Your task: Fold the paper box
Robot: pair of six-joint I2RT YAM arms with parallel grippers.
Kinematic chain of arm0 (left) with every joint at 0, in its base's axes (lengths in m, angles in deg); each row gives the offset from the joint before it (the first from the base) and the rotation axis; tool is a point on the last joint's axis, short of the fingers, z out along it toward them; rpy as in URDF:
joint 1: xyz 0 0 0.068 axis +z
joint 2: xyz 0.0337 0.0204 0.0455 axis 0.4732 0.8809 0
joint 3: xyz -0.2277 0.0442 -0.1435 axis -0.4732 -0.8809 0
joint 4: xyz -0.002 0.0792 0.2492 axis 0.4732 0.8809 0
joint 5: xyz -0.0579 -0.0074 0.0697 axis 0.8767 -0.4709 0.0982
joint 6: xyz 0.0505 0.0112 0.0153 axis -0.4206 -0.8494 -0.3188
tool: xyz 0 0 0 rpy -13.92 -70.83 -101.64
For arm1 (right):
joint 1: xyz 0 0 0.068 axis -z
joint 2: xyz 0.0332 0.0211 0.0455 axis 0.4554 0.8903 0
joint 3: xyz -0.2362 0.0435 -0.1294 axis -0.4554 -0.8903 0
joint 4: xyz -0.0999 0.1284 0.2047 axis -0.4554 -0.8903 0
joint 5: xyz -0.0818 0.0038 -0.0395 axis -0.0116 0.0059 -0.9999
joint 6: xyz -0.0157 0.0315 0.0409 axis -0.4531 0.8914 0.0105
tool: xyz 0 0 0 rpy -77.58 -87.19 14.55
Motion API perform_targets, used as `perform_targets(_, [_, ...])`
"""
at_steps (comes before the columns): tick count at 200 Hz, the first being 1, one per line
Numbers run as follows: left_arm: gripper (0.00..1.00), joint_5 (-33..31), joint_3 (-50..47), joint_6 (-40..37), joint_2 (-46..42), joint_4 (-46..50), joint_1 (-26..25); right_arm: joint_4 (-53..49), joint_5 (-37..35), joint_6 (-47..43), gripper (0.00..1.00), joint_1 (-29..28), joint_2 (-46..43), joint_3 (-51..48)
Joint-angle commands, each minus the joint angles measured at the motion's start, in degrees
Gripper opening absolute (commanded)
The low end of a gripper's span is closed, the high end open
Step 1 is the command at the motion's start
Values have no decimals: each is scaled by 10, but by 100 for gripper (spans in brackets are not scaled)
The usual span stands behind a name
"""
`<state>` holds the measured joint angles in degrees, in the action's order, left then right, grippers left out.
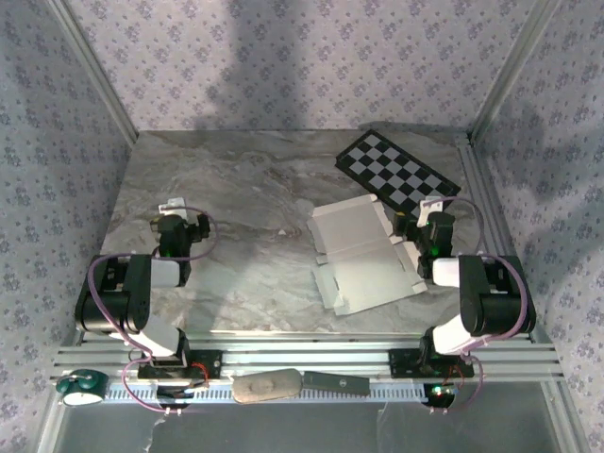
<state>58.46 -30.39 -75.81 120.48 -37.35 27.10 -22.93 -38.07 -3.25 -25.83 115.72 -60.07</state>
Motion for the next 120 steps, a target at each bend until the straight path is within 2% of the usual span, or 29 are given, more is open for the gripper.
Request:
perform_targets(1, [100,0,7,-5,3,-11,1,-8,3,-10,99,3,3,10])
perform_targets(93, [100,0,6,-6,3,-12,1,1,2,-9,99,3,-4,4])
perform_targets(108, [100,0,3,-8,3,-17,-1,-16,-6,-4,99,6,-42,-7])
perform_targets(120, [100,-1,-10,-10,-12,-30,-3,-89,-11,-1,99,6,-100,0])
